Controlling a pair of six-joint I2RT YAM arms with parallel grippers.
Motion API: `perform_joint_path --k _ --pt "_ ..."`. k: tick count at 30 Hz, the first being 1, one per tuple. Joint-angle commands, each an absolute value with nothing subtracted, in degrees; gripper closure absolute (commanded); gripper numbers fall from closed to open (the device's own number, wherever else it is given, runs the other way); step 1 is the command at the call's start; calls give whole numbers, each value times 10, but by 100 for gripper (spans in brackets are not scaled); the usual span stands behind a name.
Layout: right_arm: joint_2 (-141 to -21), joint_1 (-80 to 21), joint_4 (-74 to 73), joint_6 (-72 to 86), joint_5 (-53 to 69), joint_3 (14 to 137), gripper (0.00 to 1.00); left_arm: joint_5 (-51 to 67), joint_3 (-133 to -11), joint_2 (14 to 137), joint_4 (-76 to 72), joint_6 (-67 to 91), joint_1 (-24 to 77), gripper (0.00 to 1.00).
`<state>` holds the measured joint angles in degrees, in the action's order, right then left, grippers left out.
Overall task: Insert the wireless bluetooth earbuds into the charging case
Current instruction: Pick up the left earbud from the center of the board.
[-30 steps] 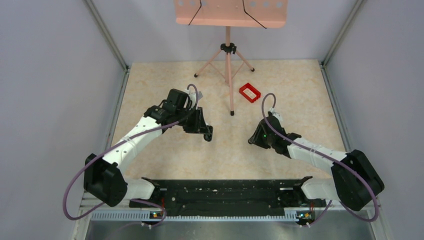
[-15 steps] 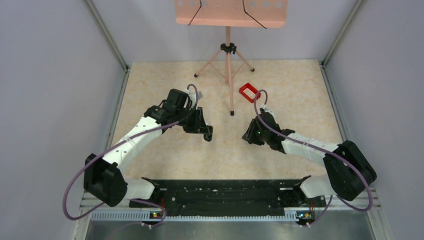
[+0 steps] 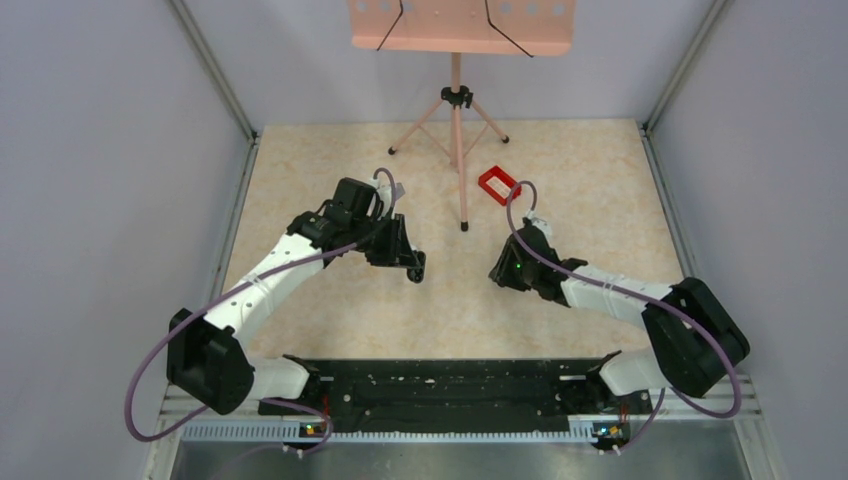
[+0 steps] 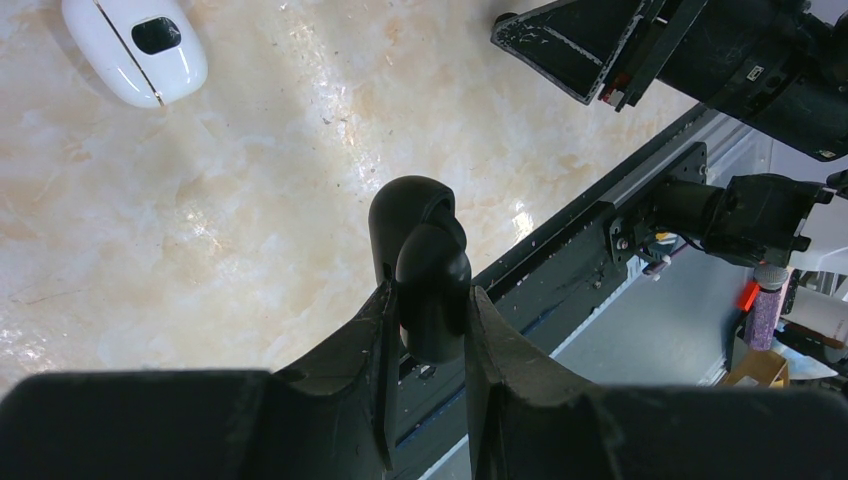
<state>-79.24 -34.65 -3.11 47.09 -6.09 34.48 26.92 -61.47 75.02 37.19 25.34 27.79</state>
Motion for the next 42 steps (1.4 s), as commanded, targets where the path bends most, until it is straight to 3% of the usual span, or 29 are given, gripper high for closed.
perform_joint_path --k 1,24,35,37,42 --pt "-766 -350 -52 468 -96 333 67 267 -613 733 362 246 276 100" --pt "-742 -350 -85 464 -116 302 69 275 -621 740 361 248 276 100" --pt "-732 -350 -92 466 -127 303 86 273 -619 739 361 247 276 100" --pt "-732 -350 -94 465 -128 304 85 273 -619 738 361 247 275 100" --pt "-732 -350 -98 463 -135 308 71 272 -617 736 362 247 276 100"
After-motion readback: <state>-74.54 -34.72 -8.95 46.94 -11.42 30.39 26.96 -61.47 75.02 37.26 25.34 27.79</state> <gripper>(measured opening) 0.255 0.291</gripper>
